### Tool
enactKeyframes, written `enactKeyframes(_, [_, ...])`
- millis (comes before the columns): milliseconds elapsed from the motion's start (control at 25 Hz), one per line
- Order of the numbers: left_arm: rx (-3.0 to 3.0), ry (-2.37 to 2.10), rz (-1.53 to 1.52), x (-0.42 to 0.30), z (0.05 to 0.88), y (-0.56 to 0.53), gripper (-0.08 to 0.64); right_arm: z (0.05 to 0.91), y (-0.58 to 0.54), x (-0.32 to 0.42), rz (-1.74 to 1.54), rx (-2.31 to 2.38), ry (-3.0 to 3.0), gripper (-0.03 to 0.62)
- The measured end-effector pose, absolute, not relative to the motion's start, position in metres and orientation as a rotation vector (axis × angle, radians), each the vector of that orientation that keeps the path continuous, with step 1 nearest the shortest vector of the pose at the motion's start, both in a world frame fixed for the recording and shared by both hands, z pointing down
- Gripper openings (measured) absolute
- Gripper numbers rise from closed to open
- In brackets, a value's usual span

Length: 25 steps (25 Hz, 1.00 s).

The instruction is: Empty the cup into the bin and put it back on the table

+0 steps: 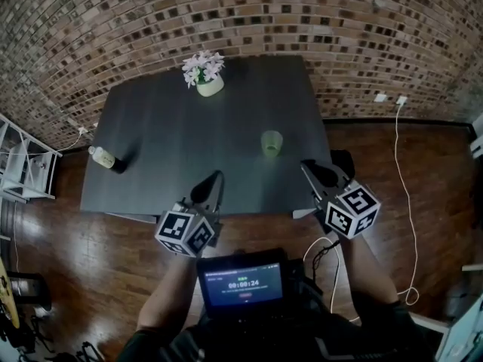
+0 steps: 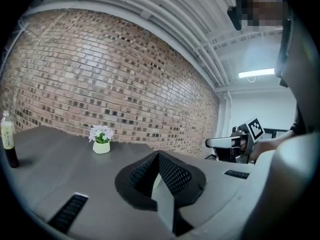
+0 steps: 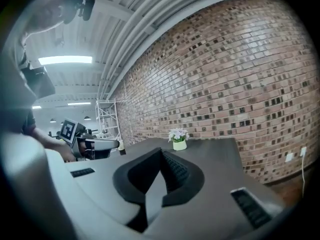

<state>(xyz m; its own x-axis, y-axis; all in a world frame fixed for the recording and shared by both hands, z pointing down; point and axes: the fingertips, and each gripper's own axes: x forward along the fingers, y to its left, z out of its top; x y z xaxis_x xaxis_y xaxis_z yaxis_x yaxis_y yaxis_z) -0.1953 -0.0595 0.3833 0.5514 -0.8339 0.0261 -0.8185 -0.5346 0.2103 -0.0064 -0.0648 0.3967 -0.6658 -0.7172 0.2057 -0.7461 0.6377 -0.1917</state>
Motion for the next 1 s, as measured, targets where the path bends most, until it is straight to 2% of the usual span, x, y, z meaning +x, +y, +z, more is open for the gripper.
enactKeyframes(360, [2.633, -1.272, -0.141, -0.224, 0.38, -0.061, -0.009, 0.386, -0.059, -0.032, 0.37, 1.335, -2.676, 0.0])
enactKeyframes(1000, [2.675, -1.203, -0.158, -0.199, 0.375, -0.069, -0.009, 0.382, -0.06, -0.023, 0.357, 1.381, -2.642, 0.0])
